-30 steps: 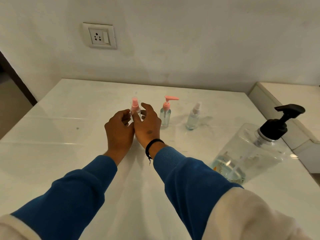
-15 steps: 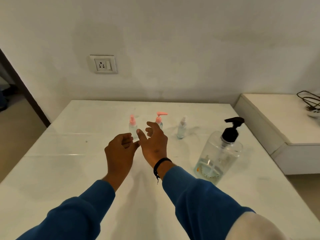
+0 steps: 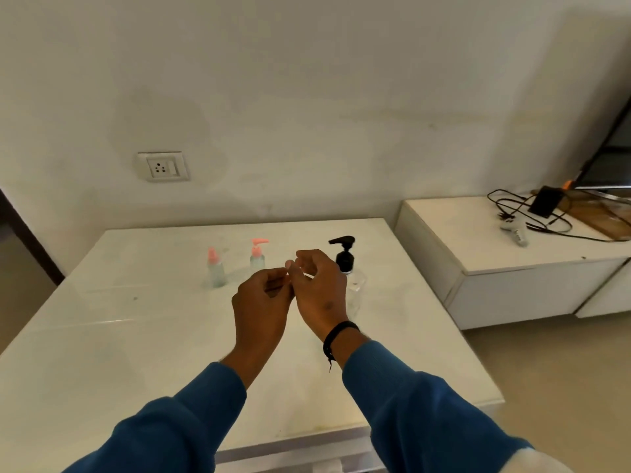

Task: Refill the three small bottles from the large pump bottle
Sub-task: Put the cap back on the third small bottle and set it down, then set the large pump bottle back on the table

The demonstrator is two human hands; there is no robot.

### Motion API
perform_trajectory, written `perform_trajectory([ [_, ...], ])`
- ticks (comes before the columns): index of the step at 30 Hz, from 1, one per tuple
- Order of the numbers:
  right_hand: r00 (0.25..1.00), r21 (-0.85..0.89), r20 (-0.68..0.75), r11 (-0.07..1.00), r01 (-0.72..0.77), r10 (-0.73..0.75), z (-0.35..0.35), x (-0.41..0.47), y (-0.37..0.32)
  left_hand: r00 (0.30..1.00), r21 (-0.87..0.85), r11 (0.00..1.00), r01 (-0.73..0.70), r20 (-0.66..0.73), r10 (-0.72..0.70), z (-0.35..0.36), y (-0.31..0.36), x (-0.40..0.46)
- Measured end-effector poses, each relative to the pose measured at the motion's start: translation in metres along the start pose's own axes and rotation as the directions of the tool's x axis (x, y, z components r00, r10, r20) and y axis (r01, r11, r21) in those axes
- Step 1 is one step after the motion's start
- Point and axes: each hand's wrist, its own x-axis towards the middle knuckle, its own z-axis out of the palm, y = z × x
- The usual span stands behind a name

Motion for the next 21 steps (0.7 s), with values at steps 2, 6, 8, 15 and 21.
perform_trajectory([
  [2,1.0,-0.017,-0.011,1.0,0.011,-0.012,-0.019,-0.007,-0.001,1.0,-0.004,1.0,0.005,0.024,-0.005,0.006,0.008,-0.011],
  [6,0.998,-0.071,-0.064,0.997,0.021,-0.025,-0.053,-0.018,0.001,0.996,0.005,0.999,0.036,0.081,-0.036,0.018,0.011,-0.028],
  [8,0.995,-0.118,-0.095,0.993,-0.001,-0.01,-0.066,-0.021,0.008,0.991,0.01,0.998,0.064,0.116,-0.065,0.027,0.008,-0.035],
  [15,0.956,-0.16,-0.267,0.973,-0.165,0.118,-0.091,-0.031,0.046,0.959,-0.006,0.991,0.132,0.254,-0.126,0.049,-0.016,-0.051],
  [21,0.956,-0.044,-0.194,0.972,-0.23,0.218,-0.08,-0.04,0.081,0.952,-0.029,0.987,0.157,0.27,-0.143,0.063,-0.037,-0.055],
])
